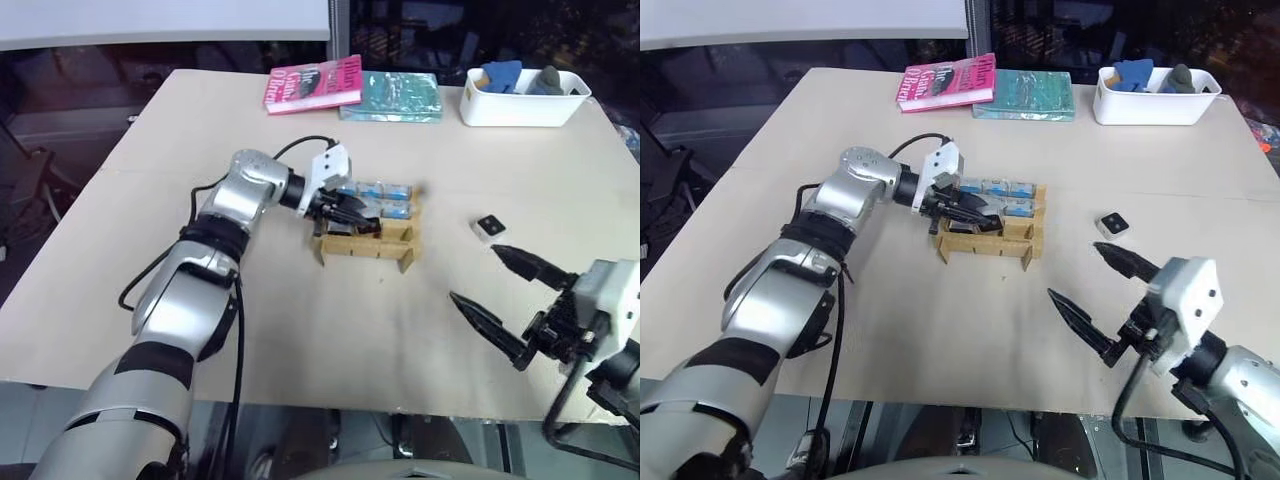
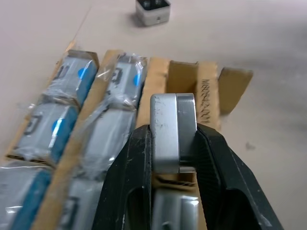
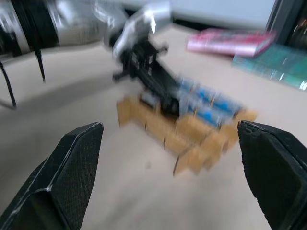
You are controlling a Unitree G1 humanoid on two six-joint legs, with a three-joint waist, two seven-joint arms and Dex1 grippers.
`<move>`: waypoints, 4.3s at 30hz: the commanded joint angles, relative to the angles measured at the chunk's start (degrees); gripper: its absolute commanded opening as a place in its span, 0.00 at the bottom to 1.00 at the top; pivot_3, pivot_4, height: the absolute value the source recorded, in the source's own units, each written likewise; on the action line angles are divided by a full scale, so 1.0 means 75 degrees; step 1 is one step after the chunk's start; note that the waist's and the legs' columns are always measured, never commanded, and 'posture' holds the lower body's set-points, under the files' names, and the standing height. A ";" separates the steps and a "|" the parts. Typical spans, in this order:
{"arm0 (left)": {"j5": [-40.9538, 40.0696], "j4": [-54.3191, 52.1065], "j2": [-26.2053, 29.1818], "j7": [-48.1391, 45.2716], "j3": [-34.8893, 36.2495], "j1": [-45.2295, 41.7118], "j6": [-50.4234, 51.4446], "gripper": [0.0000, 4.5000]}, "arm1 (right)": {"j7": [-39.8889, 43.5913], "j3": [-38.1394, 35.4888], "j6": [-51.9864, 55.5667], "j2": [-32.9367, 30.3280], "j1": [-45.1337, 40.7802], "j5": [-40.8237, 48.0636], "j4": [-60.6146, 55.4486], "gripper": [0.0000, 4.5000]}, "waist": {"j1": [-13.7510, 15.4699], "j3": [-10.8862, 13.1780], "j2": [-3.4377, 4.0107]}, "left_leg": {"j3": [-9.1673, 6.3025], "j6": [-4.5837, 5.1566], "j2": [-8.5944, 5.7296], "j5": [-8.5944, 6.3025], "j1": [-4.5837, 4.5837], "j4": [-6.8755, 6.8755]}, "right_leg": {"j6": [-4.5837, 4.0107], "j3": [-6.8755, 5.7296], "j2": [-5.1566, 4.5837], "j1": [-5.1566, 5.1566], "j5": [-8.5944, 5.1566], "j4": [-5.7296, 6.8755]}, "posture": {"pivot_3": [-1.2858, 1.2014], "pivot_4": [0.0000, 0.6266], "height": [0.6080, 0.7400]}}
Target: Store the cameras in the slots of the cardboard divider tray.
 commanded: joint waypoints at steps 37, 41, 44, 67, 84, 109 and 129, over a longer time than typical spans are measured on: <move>-0.4972 -1.1281 0.0020 0.4118 0.5278 0.5542 0.7658 0.99 | -0.1358 0.3726 0.2669 -0.1105 -0.6625 -0.3208 0.6856 1.00 | -0.0101 0.0011 -0.0004 | -0.0012 0.0011 0.0003 -0.0007 -0.0007 0.0091 | 0.0001 0.0031 -0.0041 0.0000 0.0001 0.0080 | 0.52 0.24 1.00; -0.5663 -1.2220 0.0078 0.4800 0.5585 0.6554 0.7723 0.99 | -0.0782 0.3885 0.2586 -0.1016 -0.7238 -0.3624 0.8171 1.00 | -0.0096 0.0011 -0.0002 | -0.0010 0.0010 0.0003 -0.0007 0.0003 0.0092 | 0.0000 0.0035 -0.0046 0.0005 0.0002 0.0081 | 0.52 0.24 1.00; -0.5889 -1.2490 0.0236 0.5153 0.5708 0.7051 0.7558 0.99 | -0.0438 0.3923 0.2476 -0.0935 -0.7485 -0.3905 0.8850 1.00 | -0.0088 0.0010 -0.0002 | -0.0010 0.0009 0.0005 -0.0007 0.0007 0.0090 | -0.0002 0.0035 -0.0047 0.0008 0.0002 0.0082 | 0.52 0.24 1.00; -0.7064 -1.1771 0.0891 0.6269 0.5200 0.7206 0.6925 1.00 | 0.0945 0.3576 0.0795 -0.0596 -0.6995 -0.4945 0.8768 0.43 | -0.0136 0.0007 -0.0001 | 0.0001 0.0008 0.0002 -0.0007 0.0027 0.0096 | -0.0005 0.0049 -0.0048 0.0010 0.0003 0.0117 | 0.52 0.24 1.00; -0.9018 -0.8768 -0.0142 0.7607 0.3434 0.4352 0.8608 1.00 | 0.1485 0.3151 -0.1221 -0.1663 -0.3680 -0.6071 0.1543 0.43 | 0.0012 0.0017 0.0005 | -0.0009 0.0004 -0.0006 -0.0005 0.0019 0.0095 | 0.0002 0.0024 -0.0041 0.0014 0.0001 0.0093 | 0.52 0.24 1.00; -0.8587 -0.8180 -0.0573 0.7015 0.3014 0.3789 0.9091 0.15 | 0.1303 0.3370 -0.0524 -0.1019 -0.3763 -0.6834 0.0616 0.43 | 0.0016 0.0017 0.0005 | -0.0016 -0.0004 -0.0008 0.0000 0.0019 0.0092 | 0.0001 0.0011 -0.0039 0.0016 -0.0001 0.0089 | 0.52 0.24 1.00; -0.4307 -0.5775 0.1326 0.2961 0.1113 0.1793 0.6502 0.15 | 0.1104 0.1248 0.2267 0.0288 -0.2440 -0.3779 -0.0277 0.99 | 0.0034 0.0018 0.0006 | -0.0016 -0.0003 -0.0014 -0.0001 0.0010 0.0084 | 0.0001 -0.0012 -0.0025 0.0014 -0.0001 0.0077 | 0.52 0.24 1.00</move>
